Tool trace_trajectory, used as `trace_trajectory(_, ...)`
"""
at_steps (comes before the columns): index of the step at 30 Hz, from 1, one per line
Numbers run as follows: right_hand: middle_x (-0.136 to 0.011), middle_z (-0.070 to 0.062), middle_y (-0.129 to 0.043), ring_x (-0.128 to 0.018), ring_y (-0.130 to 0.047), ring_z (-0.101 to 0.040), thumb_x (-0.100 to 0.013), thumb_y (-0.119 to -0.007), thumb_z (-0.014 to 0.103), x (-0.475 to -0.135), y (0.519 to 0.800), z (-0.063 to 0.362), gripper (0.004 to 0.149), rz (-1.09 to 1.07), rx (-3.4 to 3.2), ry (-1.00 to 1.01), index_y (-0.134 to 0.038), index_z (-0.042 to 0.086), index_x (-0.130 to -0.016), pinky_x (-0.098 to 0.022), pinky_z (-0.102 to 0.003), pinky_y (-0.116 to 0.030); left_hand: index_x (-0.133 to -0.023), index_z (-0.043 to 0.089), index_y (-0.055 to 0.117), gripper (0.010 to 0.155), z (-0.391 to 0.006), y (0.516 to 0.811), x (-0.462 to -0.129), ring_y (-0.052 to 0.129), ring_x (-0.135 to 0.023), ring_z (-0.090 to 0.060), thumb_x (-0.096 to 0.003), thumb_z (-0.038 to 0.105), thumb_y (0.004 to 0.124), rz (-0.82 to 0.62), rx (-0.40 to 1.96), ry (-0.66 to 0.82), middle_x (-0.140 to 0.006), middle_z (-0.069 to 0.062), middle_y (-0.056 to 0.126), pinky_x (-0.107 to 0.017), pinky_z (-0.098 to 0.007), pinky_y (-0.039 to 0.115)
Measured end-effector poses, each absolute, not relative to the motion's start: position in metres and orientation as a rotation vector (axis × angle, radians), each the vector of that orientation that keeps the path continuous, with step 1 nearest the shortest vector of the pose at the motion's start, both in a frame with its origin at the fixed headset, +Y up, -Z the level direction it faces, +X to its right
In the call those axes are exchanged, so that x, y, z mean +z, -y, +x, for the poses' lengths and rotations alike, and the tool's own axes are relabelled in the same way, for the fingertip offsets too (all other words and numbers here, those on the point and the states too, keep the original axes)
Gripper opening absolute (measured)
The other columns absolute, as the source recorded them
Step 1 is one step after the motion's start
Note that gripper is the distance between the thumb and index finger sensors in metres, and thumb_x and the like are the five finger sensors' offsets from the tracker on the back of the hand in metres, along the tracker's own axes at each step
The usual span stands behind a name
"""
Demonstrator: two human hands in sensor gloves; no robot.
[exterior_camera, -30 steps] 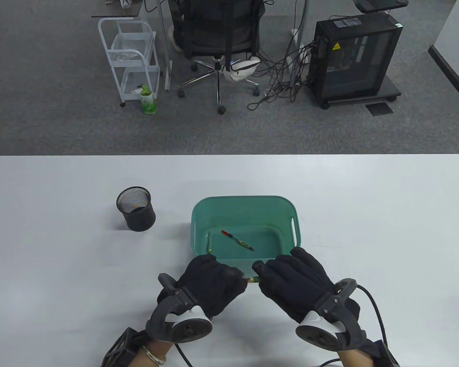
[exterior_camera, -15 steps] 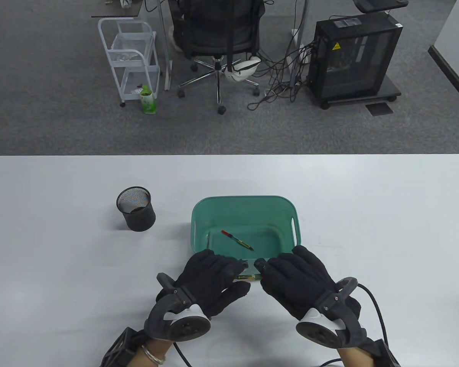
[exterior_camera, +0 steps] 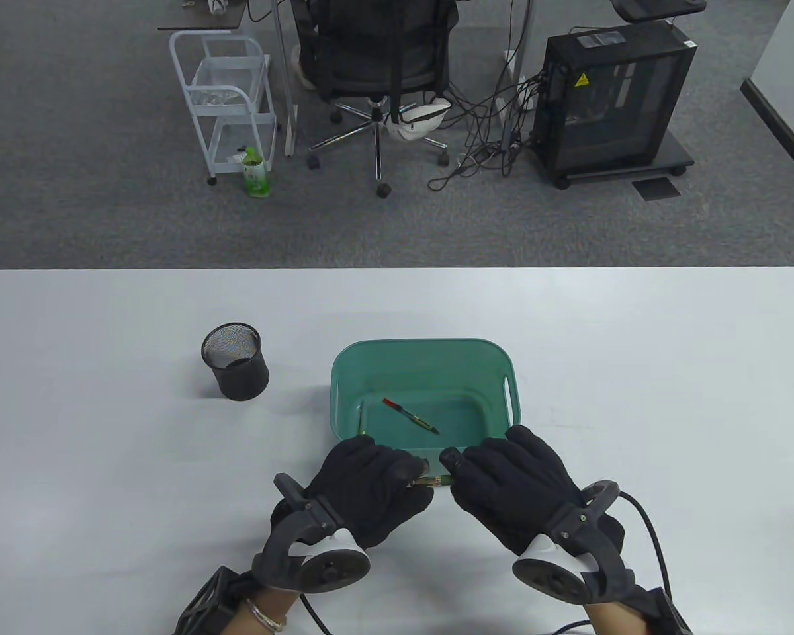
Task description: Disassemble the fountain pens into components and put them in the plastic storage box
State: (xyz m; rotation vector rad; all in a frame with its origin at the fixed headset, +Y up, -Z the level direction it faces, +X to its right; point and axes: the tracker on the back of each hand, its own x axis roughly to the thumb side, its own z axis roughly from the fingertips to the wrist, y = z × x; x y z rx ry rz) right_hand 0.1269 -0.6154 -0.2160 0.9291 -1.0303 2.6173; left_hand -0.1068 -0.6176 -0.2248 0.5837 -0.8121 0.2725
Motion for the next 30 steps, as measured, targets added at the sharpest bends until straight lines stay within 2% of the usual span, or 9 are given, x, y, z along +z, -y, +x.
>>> trace_trajectory(9, -0.085, 0.011, -0.088, -0.081, -0.087, -0.012, -0.055, -0.069, 0.049, -0.2153, 0.6153, 0.1267, 0.045, 0.935, 2.608, 1.028, -0.083, 0.032, -0.094, -0.076, -0.047, -0.061, -0.088, 0.013, 0.083, 0.046, -0.1066, 0.6177, -0.2253, 0.100, -0.064, -0.020, -0.0660, 0.049, 0.065, 0.587, 0.292, 0.824, -0.075, -0.002, 0.101, -0.070, -0.048, 0.071)
trace_trajectory(15, -0.085, 0.011, -0.088, -0.081, -0.087, -0.012, -0.055, -0.069, 0.049, -0.2144, 0.6154, 0.1261, 0.045, 0.941, 2.605, 1.028, -0.083, 0.032, -0.094, -0.076, -0.047, -0.061, -0.081, 0.013, 0.089, 0.049, -0.1069, 0.6179, -0.2260, 0.103, -0.056, -0.020, -0.0672, 0.048, 0.057, 0.581, 0.303, 0.831, -0.066, -0.002, 0.105, -0.066, -0.048, 0.074)
trace_trajectory(21, -0.085, 0.011, -0.088, -0.081, -0.087, -0.012, -0.055, -0.069, 0.049, -0.2138, 0.6159, 0.1253, 0.045, 0.948, 2.602, 1.026, -0.083, 0.032, -0.094, -0.076, -0.047, -0.061, -0.075, 0.013, 0.092, 0.051, -0.1077, 0.6177, -0.2264, 0.104, -0.050, -0.019, -0.0673, 0.048, 0.055, 0.583, 0.309, 0.831, -0.059, -0.001, 0.106, -0.064, -0.047, 0.075)
trace_trajectory(30, -0.085, 0.011, -0.088, -0.081, -0.087, -0.012, -0.055, -0.069, 0.049, -0.2131, 0.6156, 0.1247, 0.045, 0.949, 2.604, 1.026, -0.083, 0.032, -0.094, -0.076, -0.047, -0.061, -0.076, 0.013, 0.092, 0.052, -0.1084, 0.6178, -0.2269, 0.104, -0.051, -0.020, -0.0674, 0.048, 0.055, 0.586, 0.311, 0.828, -0.060, -0.001, 0.106, -0.064, -0.047, 0.075)
